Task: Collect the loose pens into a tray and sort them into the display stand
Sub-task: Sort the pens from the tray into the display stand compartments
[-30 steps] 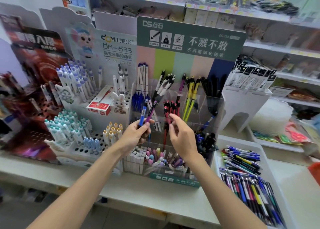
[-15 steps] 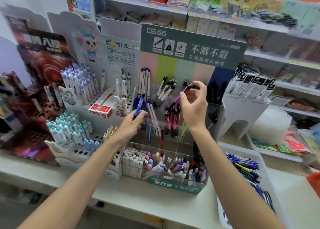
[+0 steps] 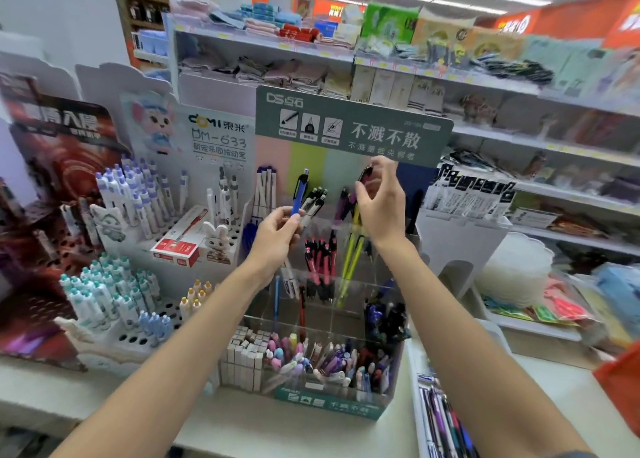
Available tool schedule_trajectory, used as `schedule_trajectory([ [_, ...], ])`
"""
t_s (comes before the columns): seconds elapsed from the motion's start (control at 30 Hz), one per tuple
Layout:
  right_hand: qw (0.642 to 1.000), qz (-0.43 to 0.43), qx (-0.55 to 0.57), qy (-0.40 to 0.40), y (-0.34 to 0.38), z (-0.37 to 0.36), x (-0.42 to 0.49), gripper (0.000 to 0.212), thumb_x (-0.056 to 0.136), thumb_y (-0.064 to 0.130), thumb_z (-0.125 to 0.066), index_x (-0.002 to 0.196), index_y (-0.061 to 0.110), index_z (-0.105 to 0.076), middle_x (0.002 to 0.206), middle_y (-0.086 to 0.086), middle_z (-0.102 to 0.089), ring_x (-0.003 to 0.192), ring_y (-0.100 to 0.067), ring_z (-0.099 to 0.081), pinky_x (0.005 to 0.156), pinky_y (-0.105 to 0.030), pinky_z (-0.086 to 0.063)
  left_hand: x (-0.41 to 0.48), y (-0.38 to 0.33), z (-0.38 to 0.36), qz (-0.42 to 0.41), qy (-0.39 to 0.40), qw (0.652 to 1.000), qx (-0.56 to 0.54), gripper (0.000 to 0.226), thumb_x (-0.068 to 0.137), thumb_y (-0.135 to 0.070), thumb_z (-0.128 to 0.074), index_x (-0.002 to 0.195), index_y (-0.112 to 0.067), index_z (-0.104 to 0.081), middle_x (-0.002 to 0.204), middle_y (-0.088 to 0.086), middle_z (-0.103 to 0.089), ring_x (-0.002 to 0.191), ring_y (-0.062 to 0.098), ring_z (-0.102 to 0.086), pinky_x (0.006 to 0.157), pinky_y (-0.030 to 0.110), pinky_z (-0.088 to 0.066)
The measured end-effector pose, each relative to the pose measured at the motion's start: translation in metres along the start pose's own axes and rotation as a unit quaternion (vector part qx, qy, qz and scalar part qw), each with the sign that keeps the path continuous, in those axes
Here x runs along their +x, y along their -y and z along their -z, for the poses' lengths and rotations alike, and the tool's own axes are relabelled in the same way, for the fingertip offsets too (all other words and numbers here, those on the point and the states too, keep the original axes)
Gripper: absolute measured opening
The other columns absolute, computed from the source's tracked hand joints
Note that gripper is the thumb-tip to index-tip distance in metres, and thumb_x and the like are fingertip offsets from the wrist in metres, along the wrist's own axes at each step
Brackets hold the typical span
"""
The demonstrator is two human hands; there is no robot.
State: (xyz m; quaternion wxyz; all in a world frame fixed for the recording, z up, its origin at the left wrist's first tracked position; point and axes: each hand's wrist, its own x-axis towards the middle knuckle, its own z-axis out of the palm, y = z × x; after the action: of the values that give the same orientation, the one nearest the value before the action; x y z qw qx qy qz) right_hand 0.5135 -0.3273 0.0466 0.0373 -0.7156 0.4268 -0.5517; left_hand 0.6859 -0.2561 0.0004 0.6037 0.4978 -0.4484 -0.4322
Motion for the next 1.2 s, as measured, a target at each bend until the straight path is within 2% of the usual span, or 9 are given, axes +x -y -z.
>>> schedule_trajectory([
  [0.1,0.994,0.054,-0.075,0.057,-0.013,-0.007,-0.011,0.028,0.087,0.008,-0.071,0.113,0.005,-0.06,0.104,-0.008,-0.066,0.094,-0.024,-0.061,0.084,-0.034,-0.051,-0.002,0.002,-0.004,0.0,0.001,1.0,-0.007,0.017,0.104,-0.017,-0.049,0.104,-0.022,-0.065,0.083,-0.002,-0.059,0.071,0.007,-0.053,0.07,0.021,-0.047],
  [0.23,0.981,0.084,-0.176,0.016,-0.015,-0.011,-0.016,0.025,0.088,0.015,-0.068,0.111,0.007,-0.071,0.108,-0.01,-0.067,0.107,-0.03,-0.055,0.092,-0.036,-0.036,-0.006,0.005,-0.002,0.002,0.01,1.0,-0.016,0.017,0.103,-0.017,-0.05,0.105,-0.022,-0.066,0.084,0.001,-0.06,0.07,0.006,-0.054,0.068,0.02,-0.049],
  [0.3,0.99,0.072,-0.123,0.005,-0.005,-0.006,-0.015,0.034,0.09,0.014,-0.063,0.123,0.007,-0.065,0.113,-0.008,-0.066,0.107,-0.025,-0.056,0.092,-0.03,-0.034,-0.007,0.006,-0.001,0.005,0.017,1.0,-0.012,0.017,0.103,-0.017,-0.051,0.106,-0.023,-0.066,0.084,0.0,-0.061,0.071,0.006,-0.055,0.071,0.022,-0.049],
  [0.5,0.984,0.005,0.091,0.151,0.039,-0.007,-0.031,0.047,0.091,0.012,-0.067,0.135,0.013,-0.05,0.091,-0.001,-0.065,0.08,-0.013,-0.064,0.08,-0.03,-0.056,-0.014,0.007,-0.004,-0.006,0.099,0.995,-0.007,0.016,0.1,-0.016,-0.055,0.107,-0.022,-0.068,0.081,-0.001,-0.064,0.071,0.008,-0.056,0.069,0.021,-0.048],
  [0.67,0.993,-0.021,0.11,0.033,0.037,0.002,-0.027,0.035,0.091,0.009,-0.066,0.122,0.009,-0.052,0.082,0.001,-0.064,0.073,-0.011,-0.063,0.072,-0.038,-0.057,-0.022,0.013,0.016,-0.015,-0.006,1.0,0.022,0.021,0.101,-0.011,-0.053,0.115,-0.018,-0.066,0.103,0.004,-0.07,0.087,0.012,-0.064,0.072,0.02,-0.054],
  [0.8,0.995,-0.014,0.095,0.018,0.036,0.009,-0.032,0.034,0.09,0.007,-0.066,0.122,0.009,-0.054,0.1,-0.005,-0.063,0.079,-0.005,-0.064,0.078,-0.031,-0.057,-0.028,0.017,0.046,-0.004,-0.067,0.998,0.012,0.018,0.103,-0.011,-0.047,0.103,-0.016,-0.065,0.089,0.003,-0.065,0.075,0.01,-0.059,0.067,0.02,-0.051],
  [0.93,0.996,-0.022,0.086,0.029,0.037,-0.005,-0.057,0.039,0.09,0.008,-0.066,0.127,0.012,-0.052,0.1,0.0,-0.061,0.088,-0.018,-0.064,0.081,-0.037,-0.056,-0.032,0.02,0.064,0.007,-0.115,0.993,0.005,0.02,0.104,-0.012,-0.045,0.102,-0.01,-0.065,0.081,0.003,-0.061,0.065,0.009,-0.053,0.061,0.021,-0.046],
  [1.07,0.996,-0.009,0.076,0.047,0.038,-0.01,-0.085,0.039,0.09,0.006,-0.067,0.125,0.01,-0.051,0.095,-0.001,-0.064,0.083,-0.016,-0.065,0.078,-0.032,-0.055,-0.038,0.026,0.066,0.019,-0.106,0.994,0.015,0.021,0.104,-0.011,-0.046,0.099,-0.012,-0.066,0.08,0.004,-0.061,0.066,0.01,-0.052,0.063,0.021,-0.045],
  [1.2,0.998,-0.025,0.038,-0.033,0.016,0.024,-0.085,0.034,0.09,0.005,-0.067,0.121,0.008,-0.054,0.093,0.0,-0.063,0.078,-0.011,-0.064,0.076,-0.026,-0.055,-0.034,0.031,0.04,0.036,-0.064,0.997,0.022,0.021,0.103,-0.011,-0.046,0.099,-0.012,-0.067,0.079,0.003,-0.062,0.064,0.009,-0.052,0.059,0.02,-0.044],
])
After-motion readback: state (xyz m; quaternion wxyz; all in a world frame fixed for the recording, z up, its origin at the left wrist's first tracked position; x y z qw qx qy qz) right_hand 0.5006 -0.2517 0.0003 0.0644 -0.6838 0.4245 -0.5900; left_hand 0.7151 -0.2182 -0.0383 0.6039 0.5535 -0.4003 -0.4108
